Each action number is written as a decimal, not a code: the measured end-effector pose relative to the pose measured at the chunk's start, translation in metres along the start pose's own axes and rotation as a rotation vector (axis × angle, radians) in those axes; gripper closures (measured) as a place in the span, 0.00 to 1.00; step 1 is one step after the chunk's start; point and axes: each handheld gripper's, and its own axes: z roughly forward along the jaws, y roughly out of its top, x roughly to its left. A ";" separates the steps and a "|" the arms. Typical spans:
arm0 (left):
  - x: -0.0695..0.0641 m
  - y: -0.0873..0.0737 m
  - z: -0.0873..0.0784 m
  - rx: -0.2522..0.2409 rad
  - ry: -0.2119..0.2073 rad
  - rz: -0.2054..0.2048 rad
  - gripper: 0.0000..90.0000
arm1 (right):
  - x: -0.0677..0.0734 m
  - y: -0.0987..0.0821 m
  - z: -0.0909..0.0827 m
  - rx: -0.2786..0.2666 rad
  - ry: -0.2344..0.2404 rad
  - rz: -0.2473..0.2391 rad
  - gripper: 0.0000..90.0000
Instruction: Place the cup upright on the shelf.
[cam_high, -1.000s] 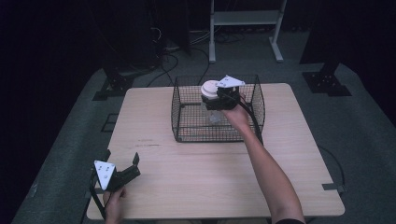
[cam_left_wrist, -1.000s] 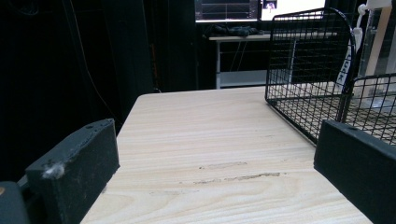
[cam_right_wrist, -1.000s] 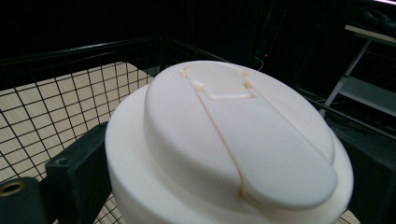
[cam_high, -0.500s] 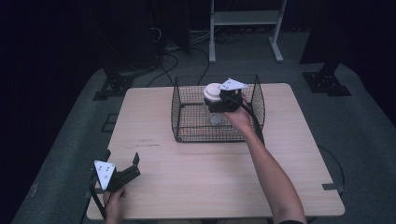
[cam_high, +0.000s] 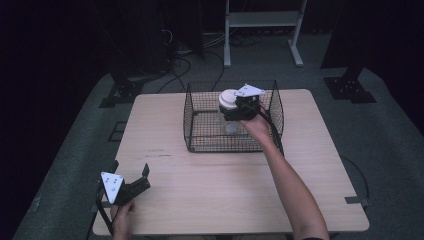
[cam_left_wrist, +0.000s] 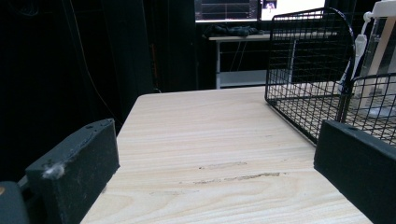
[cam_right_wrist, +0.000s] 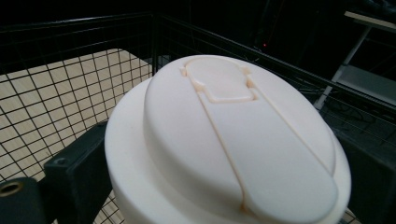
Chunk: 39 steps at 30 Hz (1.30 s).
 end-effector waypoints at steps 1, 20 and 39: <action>0.000 0.000 0.000 0.000 0.000 0.000 0.00 | 0.000 0.000 0.000 0.000 -0.001 0.001 0.04; 0.000 0.000 0.000 0.006 0.008 -0.001 0.00 | -0.002 0.001 -0.002 -0.009 -0.007 0.009 0.02; 0.000 0.000 0.000 0.002 0.007 0.002 0.00 | -0.006 0.015 -0.026 -0.107 -0.006 0.043 0.01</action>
